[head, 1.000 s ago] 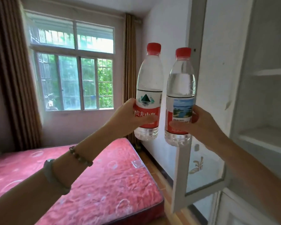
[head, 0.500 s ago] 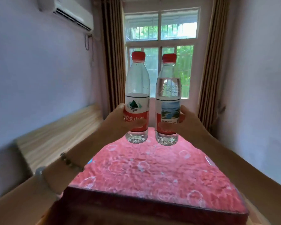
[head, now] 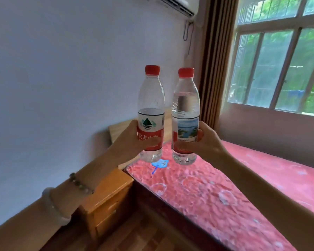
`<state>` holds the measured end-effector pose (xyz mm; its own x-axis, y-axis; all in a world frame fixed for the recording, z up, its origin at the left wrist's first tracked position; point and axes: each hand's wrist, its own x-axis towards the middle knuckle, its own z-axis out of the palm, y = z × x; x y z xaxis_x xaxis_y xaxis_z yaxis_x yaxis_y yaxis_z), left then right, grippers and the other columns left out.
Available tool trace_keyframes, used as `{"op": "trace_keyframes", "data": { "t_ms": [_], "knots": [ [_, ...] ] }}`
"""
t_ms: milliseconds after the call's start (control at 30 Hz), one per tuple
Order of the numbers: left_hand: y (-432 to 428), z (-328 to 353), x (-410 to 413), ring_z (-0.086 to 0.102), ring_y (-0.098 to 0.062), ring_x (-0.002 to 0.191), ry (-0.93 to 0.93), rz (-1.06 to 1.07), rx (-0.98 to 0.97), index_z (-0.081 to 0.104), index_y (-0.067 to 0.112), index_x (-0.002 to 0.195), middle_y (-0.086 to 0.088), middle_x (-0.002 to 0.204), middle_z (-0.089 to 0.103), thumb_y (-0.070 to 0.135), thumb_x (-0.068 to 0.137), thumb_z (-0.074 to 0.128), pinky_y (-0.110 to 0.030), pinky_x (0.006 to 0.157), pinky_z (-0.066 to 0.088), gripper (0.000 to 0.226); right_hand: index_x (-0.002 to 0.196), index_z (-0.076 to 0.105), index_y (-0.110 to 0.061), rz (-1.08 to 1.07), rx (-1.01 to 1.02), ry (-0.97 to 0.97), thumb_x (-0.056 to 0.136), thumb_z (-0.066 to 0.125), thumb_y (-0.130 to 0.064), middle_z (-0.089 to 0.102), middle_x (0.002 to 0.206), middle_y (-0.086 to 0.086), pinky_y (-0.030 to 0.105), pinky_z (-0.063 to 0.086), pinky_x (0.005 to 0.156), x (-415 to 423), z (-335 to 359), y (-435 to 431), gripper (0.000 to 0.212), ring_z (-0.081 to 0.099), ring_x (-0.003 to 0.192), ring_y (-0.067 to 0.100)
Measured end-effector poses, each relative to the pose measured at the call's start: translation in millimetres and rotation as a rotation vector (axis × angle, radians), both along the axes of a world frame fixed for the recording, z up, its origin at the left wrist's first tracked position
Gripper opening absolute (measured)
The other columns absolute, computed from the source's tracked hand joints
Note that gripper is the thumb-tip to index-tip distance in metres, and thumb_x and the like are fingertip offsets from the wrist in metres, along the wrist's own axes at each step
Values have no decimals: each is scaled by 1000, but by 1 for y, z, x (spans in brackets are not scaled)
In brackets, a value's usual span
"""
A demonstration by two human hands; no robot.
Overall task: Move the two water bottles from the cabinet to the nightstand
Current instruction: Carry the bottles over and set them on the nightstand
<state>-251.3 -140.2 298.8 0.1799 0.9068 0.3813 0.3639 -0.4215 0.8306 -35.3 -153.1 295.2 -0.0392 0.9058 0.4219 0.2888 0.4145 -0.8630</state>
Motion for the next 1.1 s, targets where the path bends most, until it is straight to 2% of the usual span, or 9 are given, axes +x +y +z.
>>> {"op": "trace_keyframes", "data": {
  "t_ms": [133, 267, 333, 433, 567, 733, 833, 933, 1100],
  "knots": [
    [42, -7, -18, 57, -6, 100, 11, 146, -34, 44, 22, 124, 14, 110, 57, 31, 71, 77, -7, 67, 43, 63, 105, 56, -14, 135, -22, 4, 46, 88, -19, 71, 95, 4, 43, 57, 77, -19, -4, 71, 68, 69, 84, 17],
    [70, -14, -33, 56, -9, 106, 9, 226, -50, 42, 22, 126, 11, 117, 56, 38, 67, 77, -20, 82, 46, 70, 110, 52, -5, 281, -32, -6, 56, 84, -2, 69, 96, 10, 29, 58, 65, -39, -8, 128, 63, 69, 79, 14],
    [81, -16, -40, 56, -6, 103, -3, 260, -57, 43, 21, 125, 11, 116, 56, 33, 68, 78, -16, 78, 46, 68, 110, 51, -3, 335, -26, -17, 58, 83, 0, 68, 95, 10, 24, 56, 61, -52, -12, 152, 61, 69, 77, 12],
    [98, -19, -51, 51, -1, 95, -9, 319, -63, 38, 24, 119, 15, 108, 51, 23, 75, 73, -10, 71, 42, 56, 109, 52, -7, 371, -23, -43, 57, 85, -9, 69, 96, 9, 34, 58, 68, -72, -21, 187, 62, 69, 82, 16],
    [127, -29, -72, 47, -9, 103, -29, 402, -63, 36, 16, 126, 9, 113, 48, 17, 79, 70, -20, 81, 43, 58, 108, 54, -11, 425, -25, -67, 52, 86, -22, 70, 95, 7, 43, 58, 71, -100, -38, 235, 66, 69, 83, 18],
    [179, -46, -111, 51, -8, 97, -48, 461, -85, 38, 13, 124, 10, 108, 51, 15, 79, 70, -10, 66, 47, 55, 111, 50, -8, 461, -8, -59, 56, 86, -15, 68, 99, 9, 34, 58, 72, -143, -57, 295, 66, 68, 86, 17],
    [220, -59, -142, 51, -10, 101, -38, 502, -72, 37, 13, 127, 6, 116, 51, 17, 79, 70, -11, 70, 46, 59, 111, 50, -10, 491, 2, -77, 56, 86, -17, 67, 99, 8, 30, 57, 67, -174, -67, 338, 66, 67, 85, 16],
    [264, -68, -176, 51, -13, 107, -25, 515, -67, 35, 14, 130, 3, 121, 50, 17, 78, 71, -18, 81, 46, 62, 111, 50, -13, 520, 9, -72, 53, 86, -28, 67, 100, 6, 38, 58, 73, -211, -77, 386, 70, 67, 88, 15],
    [330, -81, -234, 53, -4, 96, -17, 543, -97, 36, 13, 127, 6, 114, 51, 18, 77, 72, -11, 69, 47, 63, 108, 53, -22, 548, -34, -104, 48, 86, -42, 70, 98, -1, 46, 56, 76, -271, -92, 465, 72, 68, 88, 16]
  ]
}}
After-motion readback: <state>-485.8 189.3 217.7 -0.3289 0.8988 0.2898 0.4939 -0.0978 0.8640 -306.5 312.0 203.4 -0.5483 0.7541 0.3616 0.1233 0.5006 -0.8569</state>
